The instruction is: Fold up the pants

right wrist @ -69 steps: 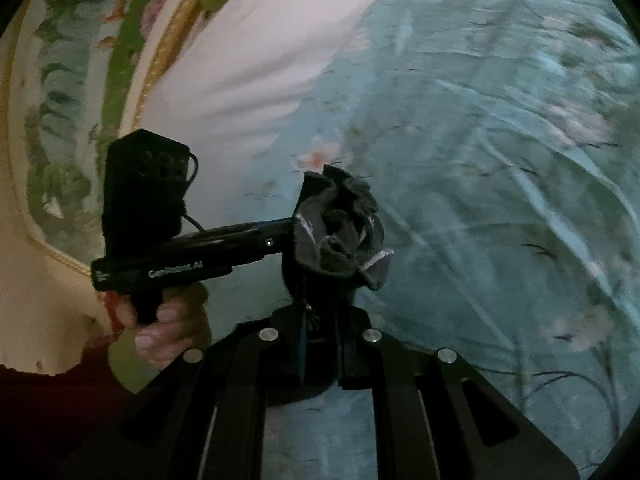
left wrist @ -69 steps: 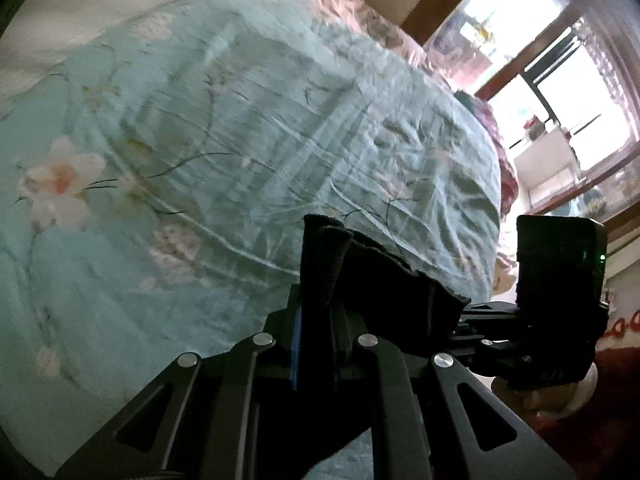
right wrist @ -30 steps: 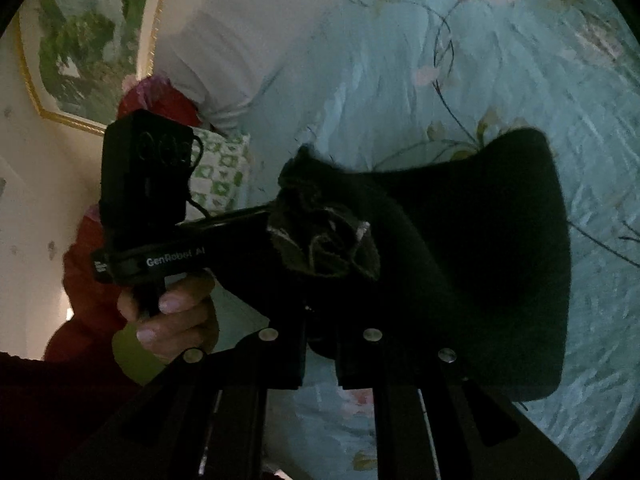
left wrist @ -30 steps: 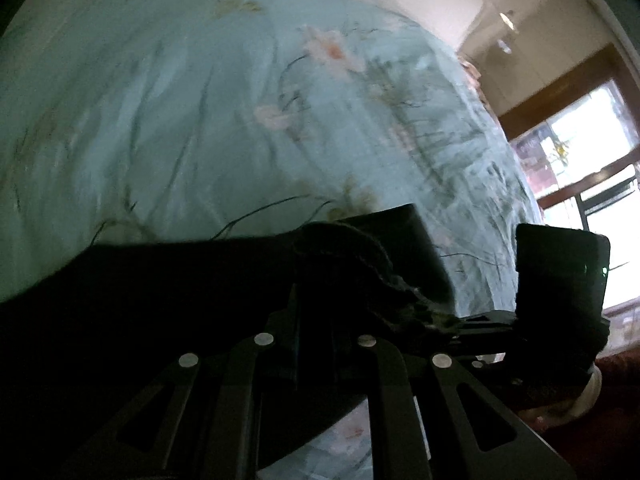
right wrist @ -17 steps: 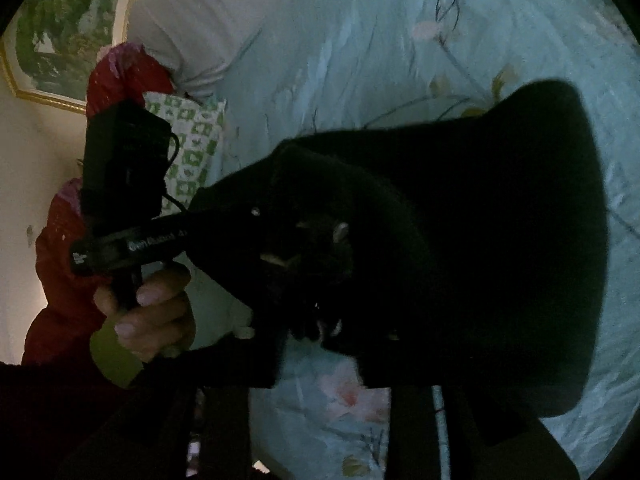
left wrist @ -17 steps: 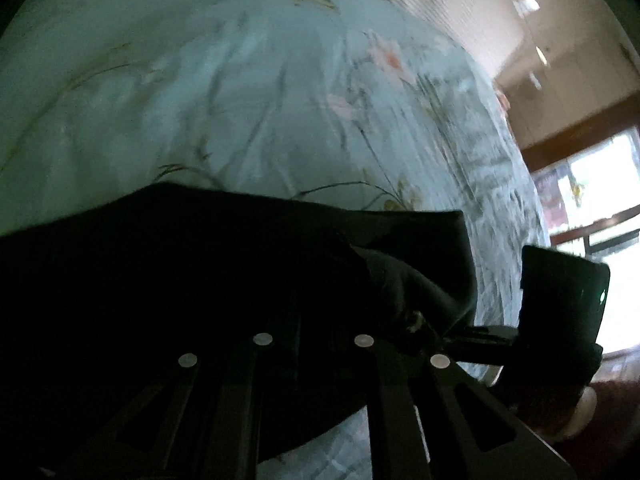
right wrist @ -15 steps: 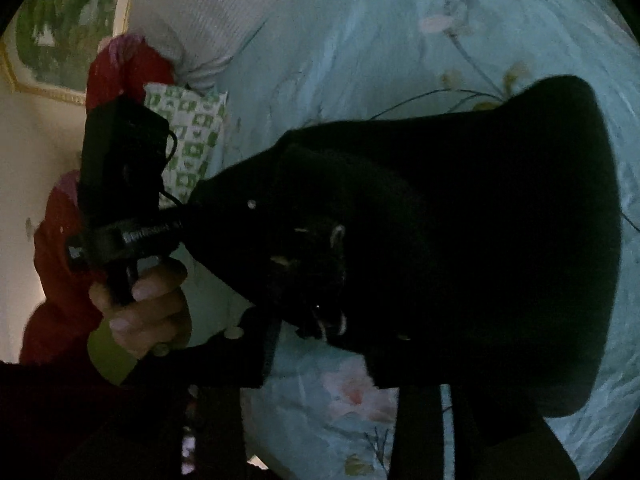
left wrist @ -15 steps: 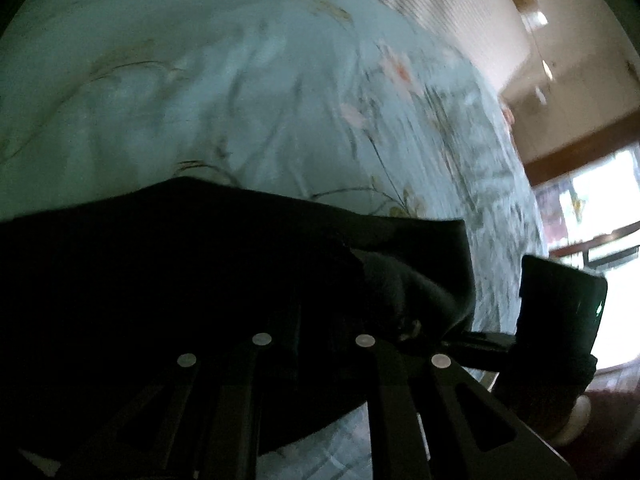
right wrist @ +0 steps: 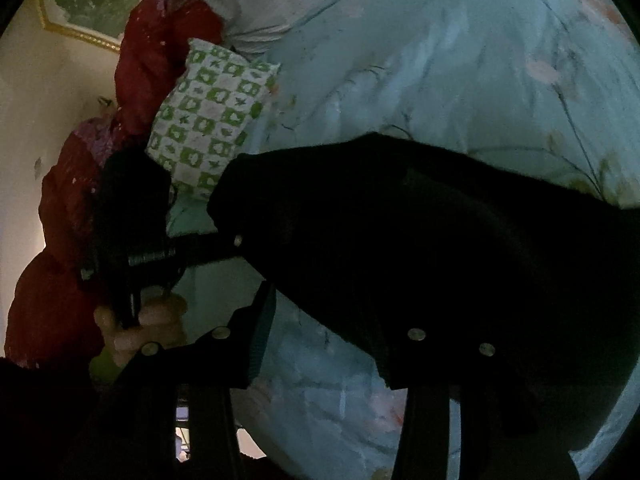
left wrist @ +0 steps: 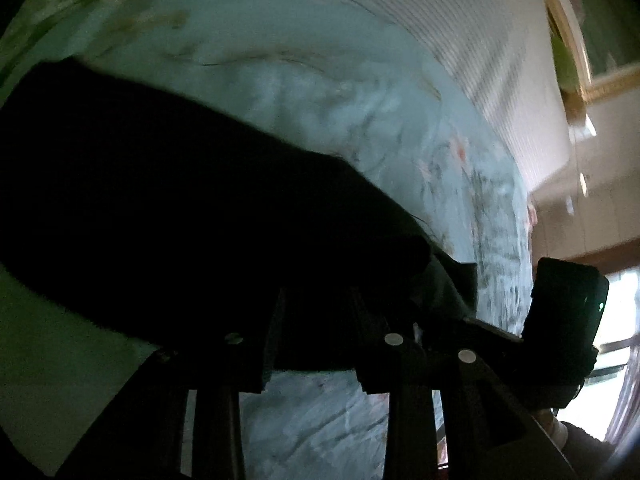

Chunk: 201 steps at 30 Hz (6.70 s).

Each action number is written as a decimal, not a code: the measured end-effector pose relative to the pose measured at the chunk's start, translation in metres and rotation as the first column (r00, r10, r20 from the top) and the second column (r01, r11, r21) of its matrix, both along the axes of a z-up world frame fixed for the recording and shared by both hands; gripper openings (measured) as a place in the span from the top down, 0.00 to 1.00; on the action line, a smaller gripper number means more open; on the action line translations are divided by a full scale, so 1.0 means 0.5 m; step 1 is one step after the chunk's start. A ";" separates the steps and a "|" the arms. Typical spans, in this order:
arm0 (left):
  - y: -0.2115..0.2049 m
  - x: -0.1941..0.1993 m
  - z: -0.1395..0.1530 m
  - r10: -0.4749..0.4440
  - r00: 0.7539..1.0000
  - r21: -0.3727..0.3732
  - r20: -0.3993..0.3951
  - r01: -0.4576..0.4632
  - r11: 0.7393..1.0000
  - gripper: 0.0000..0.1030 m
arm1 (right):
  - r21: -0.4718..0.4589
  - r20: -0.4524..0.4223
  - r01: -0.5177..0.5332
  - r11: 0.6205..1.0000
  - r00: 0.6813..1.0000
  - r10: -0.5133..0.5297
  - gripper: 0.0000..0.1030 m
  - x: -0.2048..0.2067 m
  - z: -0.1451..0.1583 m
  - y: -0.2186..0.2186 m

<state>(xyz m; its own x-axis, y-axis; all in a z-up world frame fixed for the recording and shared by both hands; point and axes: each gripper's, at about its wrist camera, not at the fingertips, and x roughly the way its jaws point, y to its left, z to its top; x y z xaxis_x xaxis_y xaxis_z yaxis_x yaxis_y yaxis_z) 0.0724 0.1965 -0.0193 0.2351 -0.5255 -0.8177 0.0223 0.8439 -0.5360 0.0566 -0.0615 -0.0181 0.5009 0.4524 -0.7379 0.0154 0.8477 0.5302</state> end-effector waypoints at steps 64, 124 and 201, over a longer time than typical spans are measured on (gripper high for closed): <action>0.323 0.010 -0.078 0.551 0.832 0.038 -0.060 -0.550 0.834 0.81 | -0.315 -0.262 -0.683 0.659 0.730 0.632 0.71 0.511 -0.114 0.404; -0.391 -0.098 0.132 -0.192 0.948 0.284 0.256 0.116 0.952 0.84 | -0.076 0.187 -0.135 0.988 0.971 0.147 0.79 -0.007 0.108 -0.213; -0.213 -0.020 0.070 -0.180 0.977 0.262 0.113 0.146 0.954 0.25 | -0.132 0.060 0.385 0.913 0.923 -0.380 0.22 -0.190 0.068 -0.209</action>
